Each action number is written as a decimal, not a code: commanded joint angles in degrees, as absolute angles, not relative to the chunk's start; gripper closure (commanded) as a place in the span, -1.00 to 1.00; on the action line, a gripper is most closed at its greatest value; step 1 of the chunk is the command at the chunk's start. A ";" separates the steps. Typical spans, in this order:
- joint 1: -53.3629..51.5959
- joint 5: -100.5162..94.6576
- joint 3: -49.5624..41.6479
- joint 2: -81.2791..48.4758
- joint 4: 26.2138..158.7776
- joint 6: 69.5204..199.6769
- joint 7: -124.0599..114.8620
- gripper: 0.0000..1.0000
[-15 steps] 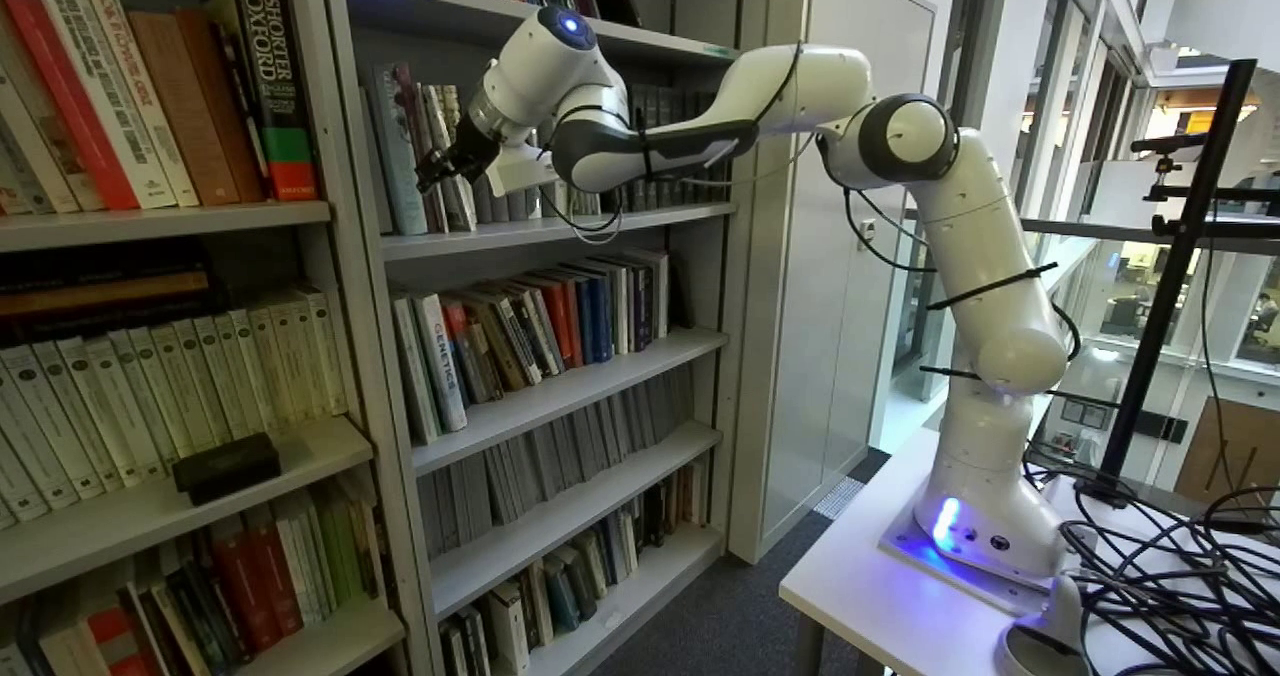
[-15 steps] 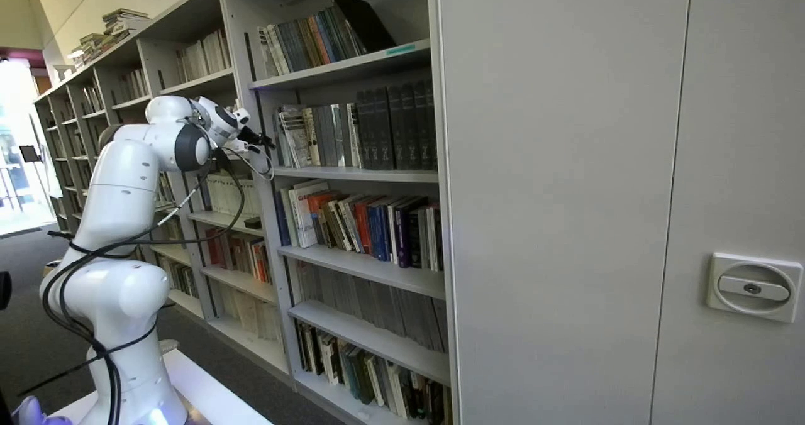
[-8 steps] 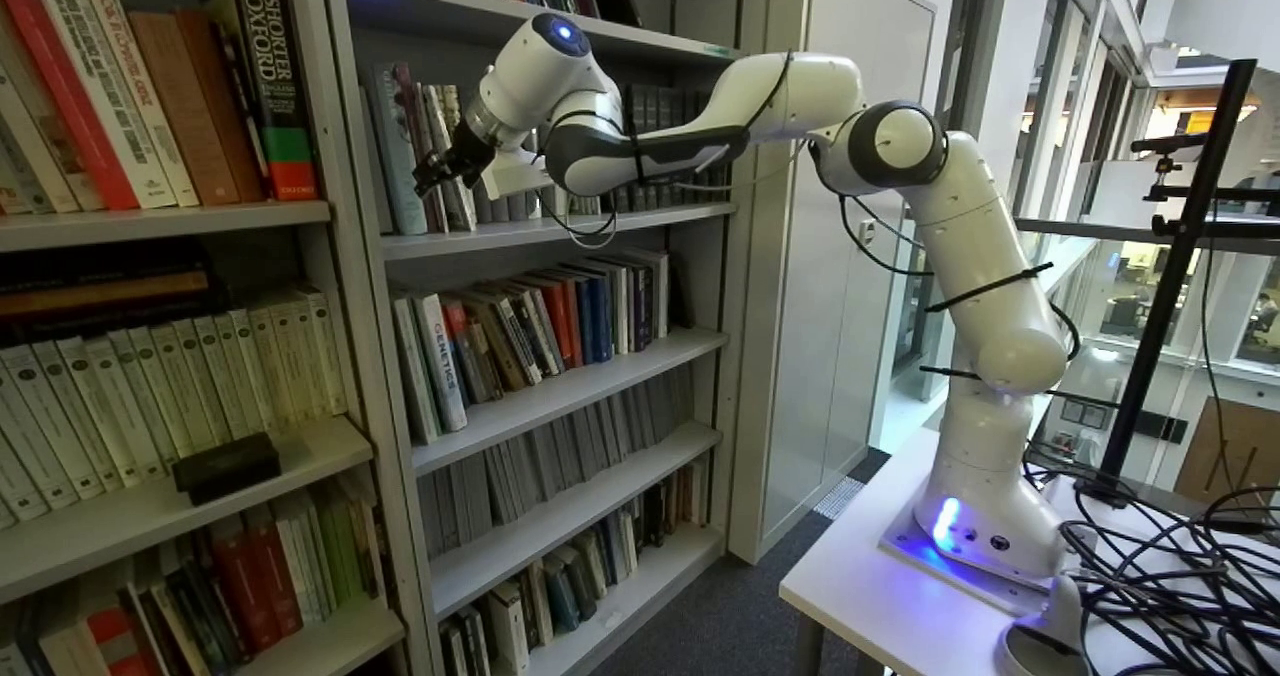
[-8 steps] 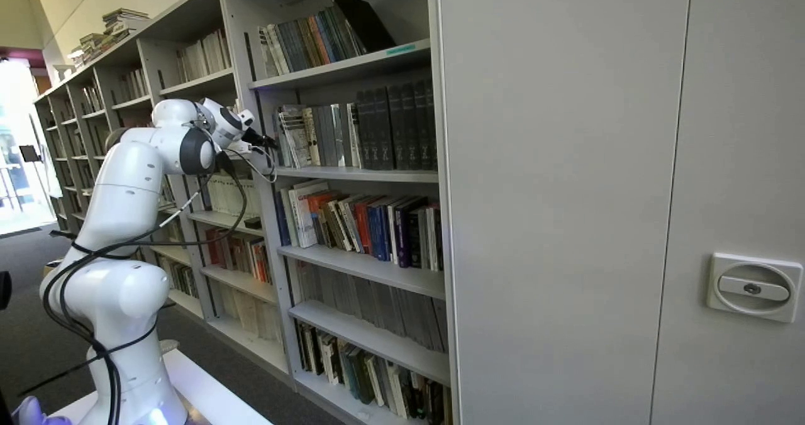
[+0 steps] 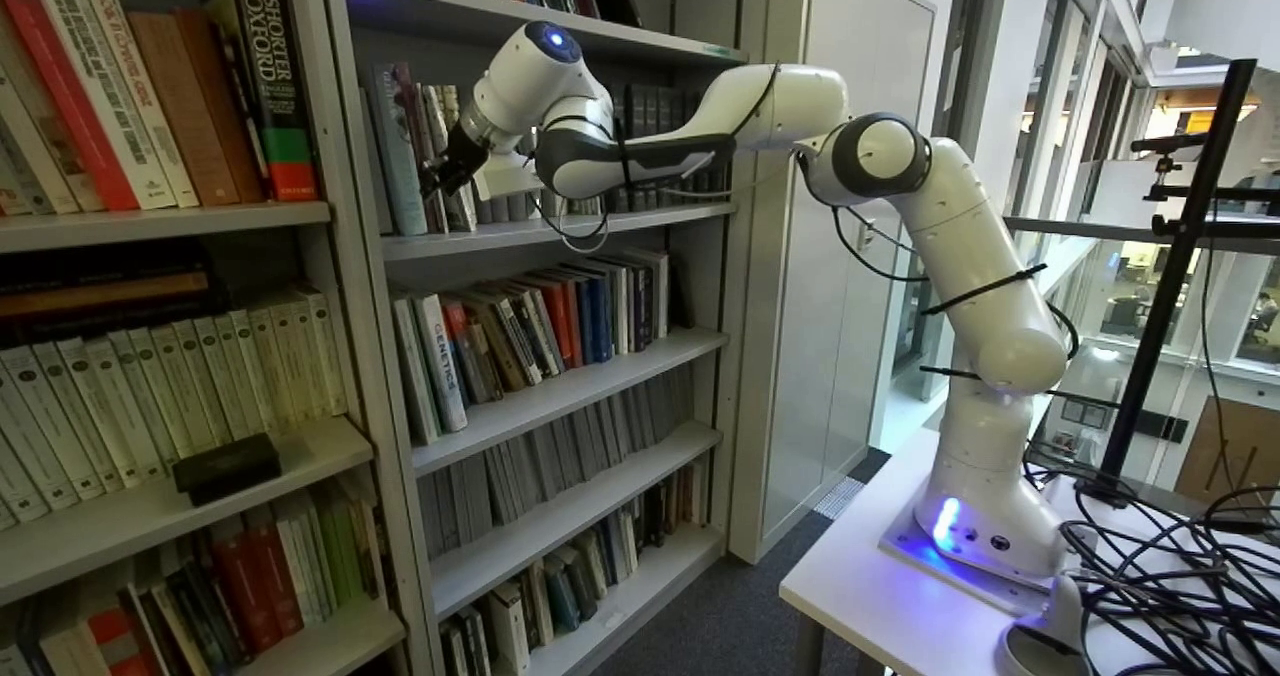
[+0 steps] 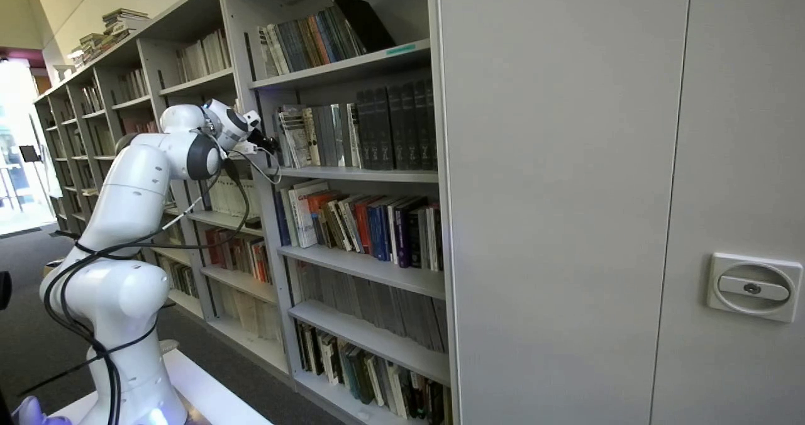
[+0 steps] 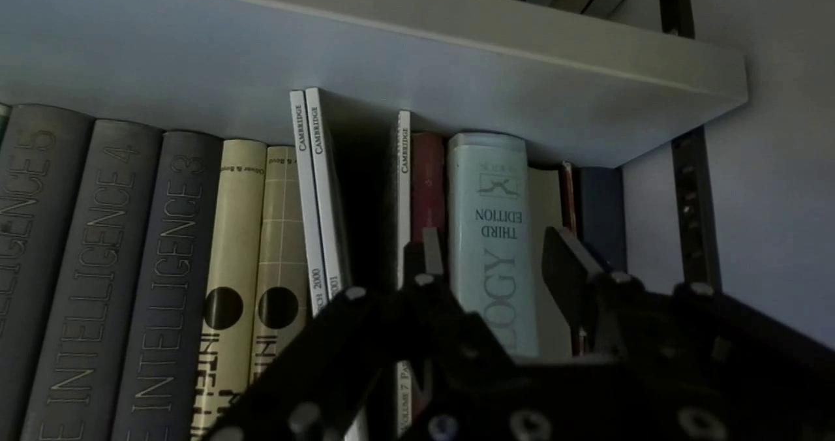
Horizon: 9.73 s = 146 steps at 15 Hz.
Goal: Pull out one of the books from the shelve and move it to the right on the same shelve
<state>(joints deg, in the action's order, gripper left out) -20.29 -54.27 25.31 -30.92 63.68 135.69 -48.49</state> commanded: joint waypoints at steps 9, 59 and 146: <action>-20.45 -54.68 24.77 -32.62 59.85 135.72 -46.91 -0.33; -22.66 -58.11 21.34 -39.66 45.07 133.36 -39.07 -1.00; -15.28 -42.46 14.68 -0.67 86.62 111.61 -59.39 0.96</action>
<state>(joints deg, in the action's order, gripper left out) -15.06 -39.71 15.03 -1.37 87.42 113.73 -57.74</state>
